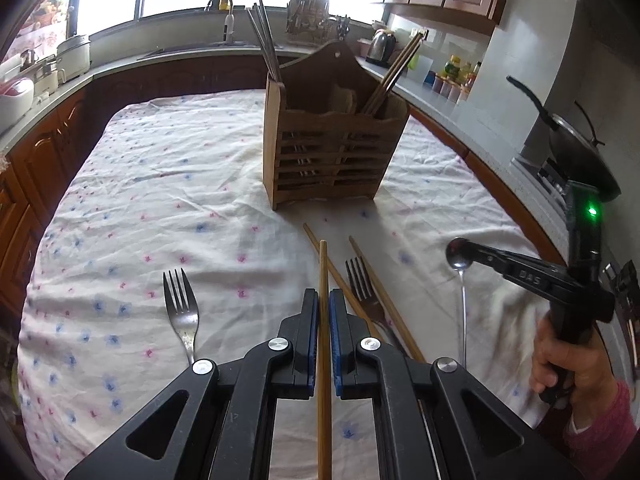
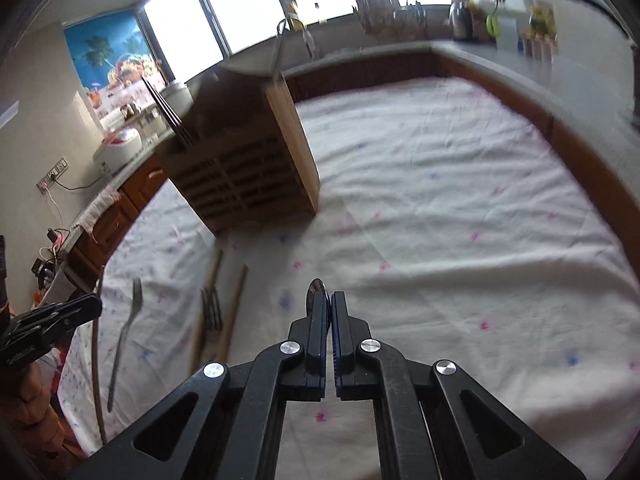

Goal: Organize utensils
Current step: 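Lift the wooden chopstick and spoon and carry them over the holder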

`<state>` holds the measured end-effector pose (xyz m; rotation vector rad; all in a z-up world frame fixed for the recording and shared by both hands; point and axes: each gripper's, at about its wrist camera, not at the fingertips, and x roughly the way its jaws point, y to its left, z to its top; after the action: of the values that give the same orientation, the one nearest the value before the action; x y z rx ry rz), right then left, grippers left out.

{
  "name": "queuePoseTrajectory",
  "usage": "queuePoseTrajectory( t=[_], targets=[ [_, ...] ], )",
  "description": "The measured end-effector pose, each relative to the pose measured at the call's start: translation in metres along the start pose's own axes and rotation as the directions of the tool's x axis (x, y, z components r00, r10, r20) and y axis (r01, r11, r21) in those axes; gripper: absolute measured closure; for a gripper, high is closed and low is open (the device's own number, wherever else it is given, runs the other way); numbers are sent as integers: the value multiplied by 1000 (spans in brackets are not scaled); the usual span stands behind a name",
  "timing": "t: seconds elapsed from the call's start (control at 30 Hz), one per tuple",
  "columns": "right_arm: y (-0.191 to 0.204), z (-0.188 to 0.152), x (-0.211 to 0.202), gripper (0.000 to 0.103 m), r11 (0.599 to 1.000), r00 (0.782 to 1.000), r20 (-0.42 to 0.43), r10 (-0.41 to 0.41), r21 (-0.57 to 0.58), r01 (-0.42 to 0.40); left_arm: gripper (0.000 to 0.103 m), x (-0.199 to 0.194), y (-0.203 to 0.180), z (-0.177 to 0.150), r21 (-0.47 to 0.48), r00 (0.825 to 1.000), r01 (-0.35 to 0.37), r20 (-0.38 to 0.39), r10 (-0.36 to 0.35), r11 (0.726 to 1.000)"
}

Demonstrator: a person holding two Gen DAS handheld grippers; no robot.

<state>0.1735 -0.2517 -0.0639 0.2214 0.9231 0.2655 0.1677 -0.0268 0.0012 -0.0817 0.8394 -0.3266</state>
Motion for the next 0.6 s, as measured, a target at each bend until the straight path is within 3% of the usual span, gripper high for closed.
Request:
queuePoseTrajectory(
  t=[0.23,0.4,0.6],
  targets=[
    [30,11,-47,101,994,986,154,-57,-85,71,99,-24,4,2,-17,998,23,60,-22,1000],
    [59,19,-75,101,972,949,295,-111,-165,165,99,-45,10,1,-27,994,34,108,-31,999],
    [85,23,-84,101,949,928,355,-115,-238,208,99,-64,18,-1,-47,988,43,150,-35,998]
  ],
)
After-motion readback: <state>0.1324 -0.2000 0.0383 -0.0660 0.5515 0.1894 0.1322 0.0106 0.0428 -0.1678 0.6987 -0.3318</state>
